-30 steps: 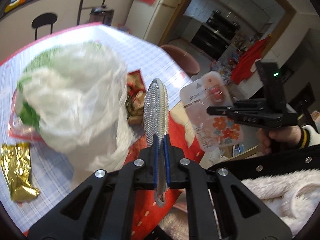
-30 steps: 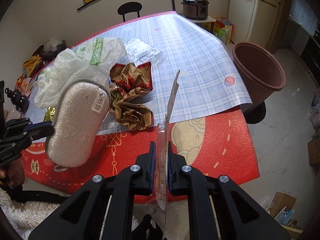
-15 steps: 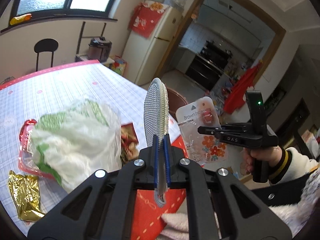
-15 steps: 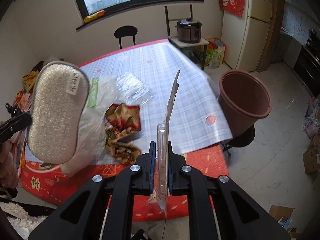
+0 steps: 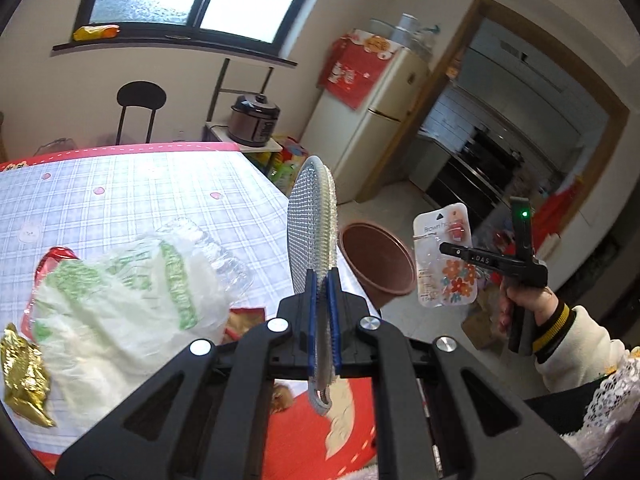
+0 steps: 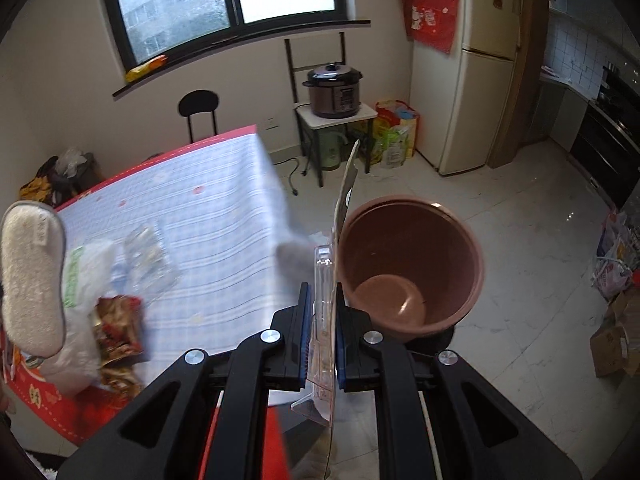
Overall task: Collect trash
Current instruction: 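Carry the strip to the brown bin and open the right tool over it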
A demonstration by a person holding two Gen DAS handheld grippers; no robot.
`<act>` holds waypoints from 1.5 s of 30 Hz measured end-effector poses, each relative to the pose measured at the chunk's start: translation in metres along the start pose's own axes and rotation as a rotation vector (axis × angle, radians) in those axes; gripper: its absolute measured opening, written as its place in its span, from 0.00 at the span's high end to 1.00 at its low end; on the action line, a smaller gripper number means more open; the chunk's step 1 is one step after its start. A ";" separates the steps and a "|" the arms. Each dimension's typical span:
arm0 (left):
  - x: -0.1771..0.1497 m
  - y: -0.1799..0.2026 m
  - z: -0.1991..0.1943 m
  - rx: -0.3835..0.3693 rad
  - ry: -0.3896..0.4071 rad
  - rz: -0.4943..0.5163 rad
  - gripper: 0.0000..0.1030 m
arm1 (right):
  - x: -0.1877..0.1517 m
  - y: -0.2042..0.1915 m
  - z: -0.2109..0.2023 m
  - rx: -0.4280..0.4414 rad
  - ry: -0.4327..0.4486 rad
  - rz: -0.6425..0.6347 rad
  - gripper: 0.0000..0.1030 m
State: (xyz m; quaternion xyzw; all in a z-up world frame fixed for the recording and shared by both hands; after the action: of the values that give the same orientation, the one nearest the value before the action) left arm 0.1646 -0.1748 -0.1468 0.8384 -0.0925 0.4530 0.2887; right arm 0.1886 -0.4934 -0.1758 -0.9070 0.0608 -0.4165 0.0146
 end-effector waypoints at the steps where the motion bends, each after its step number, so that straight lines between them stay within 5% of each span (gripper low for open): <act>1: 0.000 0.002 0.005 0.010 0.004 -0.004 0.91 | 0.004 0.011 0.007 -0.004 -0.002 -0.001 0.89; 12: 0.005 0.030 0.052 0.097 0.005 -0.037 0.91 | 0.050 0.079 0.083 -0.039 -0.018 -0.017 0.88; 16: 0.012 0.037 0.073 0.101 -0.008 -0.035 0.91 | 0.062 0.096 0.093 -0.078 -0.005 -0.003 0.52; 19: 0.015 0.048 0.092 0.086 -0.032 -0.013 0.91 | 0.067 0.105 0.085 -0.057 0.022 0.028 0.43; 25: 0.023 0.080 0.144 0.010 -0.086 0.043 0.91 | 0.073 0.123 0.045 -0.056 0.114 0.056 0.06; 37: 0.039 0.177 0.269 -0.257 -0.155 0.138 0.90 | 0.053 0.183 -0.027 -0.169 0.171 0.122 0.05; 38: 0.044 0.187 0.279 -0.278 -0.133 0.149 0.86 | 0.052 0.186 -0.030 -0.176 0.172 0.133 0.05; 41: 0.063 0.203 0.297 -0.256 -0.053 0.138 0.33 | 0.049 0.195 -0.037 -0.190 0.173 0.156 0.05; 45: 0.082 0.198 0.286 -0.260 0.003 0.063 0.06 | 0.049 0.195 -0.048 -0.201 0.201 0.157 0.05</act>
State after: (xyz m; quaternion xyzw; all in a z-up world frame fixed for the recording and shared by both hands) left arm 0.3308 -0.4899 -0.1218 0.7900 -0.1764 0.4472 0.3805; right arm 0.1646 -0.6916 -0.1230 -0.8500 0.1741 -0.4946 -0.0501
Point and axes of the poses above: each gripper's, at about its wrist camera, not at the fingertips, and z roughly the way its jaws point, y to its right, x to its top, the point moved 6 cm from there along z, roughly the way its jaws point, and after that the axes turned 10 degrees about y, right-handed, at the moved point
